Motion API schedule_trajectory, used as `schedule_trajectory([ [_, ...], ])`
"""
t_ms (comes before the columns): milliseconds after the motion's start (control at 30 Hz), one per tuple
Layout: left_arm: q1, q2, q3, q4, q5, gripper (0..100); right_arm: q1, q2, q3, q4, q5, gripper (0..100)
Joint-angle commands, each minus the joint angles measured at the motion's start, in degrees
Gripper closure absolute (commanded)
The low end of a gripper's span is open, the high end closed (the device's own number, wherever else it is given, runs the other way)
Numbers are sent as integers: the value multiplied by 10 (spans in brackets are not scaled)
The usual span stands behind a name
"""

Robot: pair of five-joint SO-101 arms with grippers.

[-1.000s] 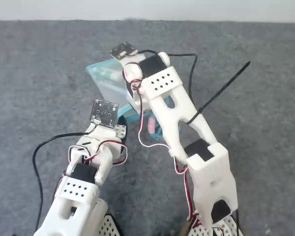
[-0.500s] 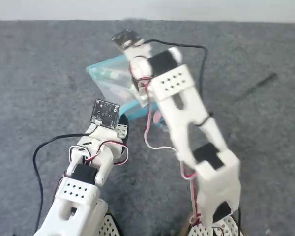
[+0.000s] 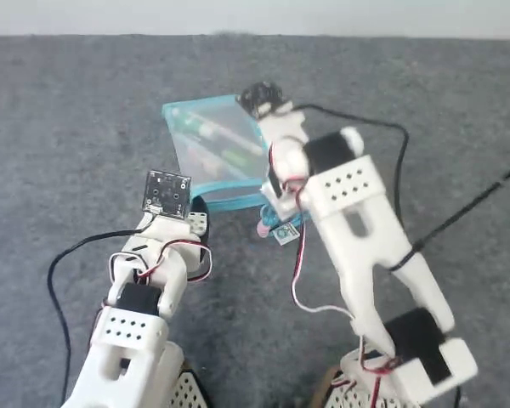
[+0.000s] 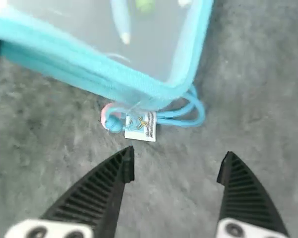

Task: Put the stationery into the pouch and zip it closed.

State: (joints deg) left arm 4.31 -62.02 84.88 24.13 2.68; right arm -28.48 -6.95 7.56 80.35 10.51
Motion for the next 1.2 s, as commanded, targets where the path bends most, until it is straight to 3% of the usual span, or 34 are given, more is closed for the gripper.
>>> schedule_trajectory([
  [0, -4, -12, -23, -6, 0, 988, 6, -56, 97, -108, -20, 724],
  [133, -4, -12, -23, -7, 0, 988, 4, -75, 175, -185, -50, 725],
  [267, -4, -12, -23, -7, -1, 988, -5, -103, 195, -189, -71, 727],
  [533, -4, -12, -23, -6, -3, 988, -17, -201, 289, -281, -67, 905],
  [733, -4, -12, -22, -6, -3, 988, 0, -205, 308, -278, -19, 853],
  [967, -4, -12, -22, -6, -3, 988, -67, -205, 313, -261, -25, 827],
  [1167, -4, -12, -22, -6, -3, 988, -72, -186, 337, -299, -25, 826],
])
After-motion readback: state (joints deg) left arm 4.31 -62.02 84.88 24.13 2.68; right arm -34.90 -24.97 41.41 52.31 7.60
